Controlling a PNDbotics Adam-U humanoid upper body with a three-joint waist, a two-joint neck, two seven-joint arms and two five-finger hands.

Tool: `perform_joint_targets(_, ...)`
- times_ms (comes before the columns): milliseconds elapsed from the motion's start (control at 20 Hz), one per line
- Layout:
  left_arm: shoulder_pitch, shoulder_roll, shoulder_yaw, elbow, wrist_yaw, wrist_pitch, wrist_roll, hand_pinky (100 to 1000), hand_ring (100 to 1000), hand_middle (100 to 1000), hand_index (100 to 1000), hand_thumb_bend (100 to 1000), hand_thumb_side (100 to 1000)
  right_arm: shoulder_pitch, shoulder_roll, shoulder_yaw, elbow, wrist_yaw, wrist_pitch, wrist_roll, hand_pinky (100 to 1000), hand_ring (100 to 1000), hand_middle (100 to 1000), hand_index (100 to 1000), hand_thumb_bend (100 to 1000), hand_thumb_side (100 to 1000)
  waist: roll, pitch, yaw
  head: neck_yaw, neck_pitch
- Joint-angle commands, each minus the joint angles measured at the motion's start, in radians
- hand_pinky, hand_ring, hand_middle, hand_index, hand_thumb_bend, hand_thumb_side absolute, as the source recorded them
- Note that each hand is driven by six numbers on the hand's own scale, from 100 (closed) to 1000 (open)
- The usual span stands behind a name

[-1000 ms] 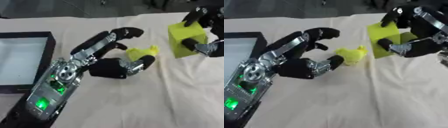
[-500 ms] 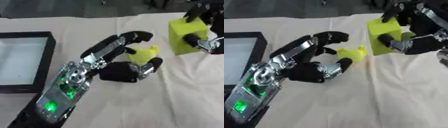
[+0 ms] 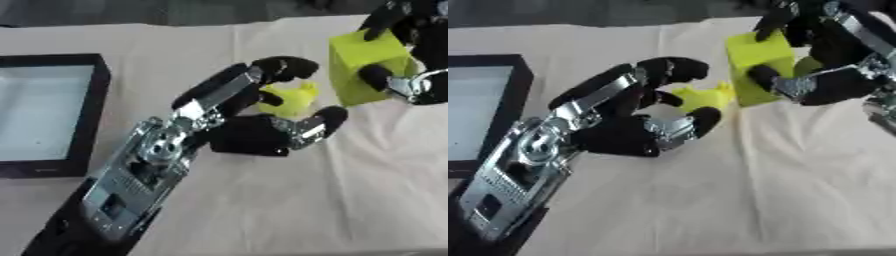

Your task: Pick up the objects with one hand, pass them to the other hand, and then place them into the box on the other side of the table.

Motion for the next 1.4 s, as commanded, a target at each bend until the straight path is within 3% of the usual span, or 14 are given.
perform_joint_targets(50, -0.019, -0.012, 0.000, -0.019, 0.011, -0.001, 0.009, 879, 999, 867, 889, 396, 484, -0.010, -0.039, 0.002, -0.010, -0.018, -0.012, -0.002, 479, 216, 367, 549, 100, 100, 0.000, -0.037, 0.001, -0.005, 0.001)
perform_joint_targets(450, -0.028, -0.030, -0.002, -0.014, 0.017, 0.008, 0.019, 880, 1000, 871, 899, 377, 479, -0.014, -0.050, 0.042, -0.010, -0.075, -0.025, -0.024, 476, 199, 354, 539, 100, 100, -0.001, -0.038, 0.005, -0.007, 0.009)
perform_joint_targets(950, -0.032, -0.043, -0.003, 0.009, -0.006, 0.039, 0.057, 886, 1000, 874, 909, 376, 481, -0.022, -0.054, 0.043, -0.010, -0.153, 0.003, -0.019, 470, 188, 345, 531, 100, 100, -0.002, -0.038, 0.003, 0.005, 0.007)
perform_joint_targets(1400, -0.026, -0.036, -0.017, -0.020, -0.046, 0.158, 0.195, 900, 1000, 876, 914, 414, 458, -0.016, -0.056, 0.033, -0.010, -0.175, -0.002, -0.010, 468, 184, 343, 529, 100, 100, 0.001, -0.036, 0.002, 0.017, 0.012)
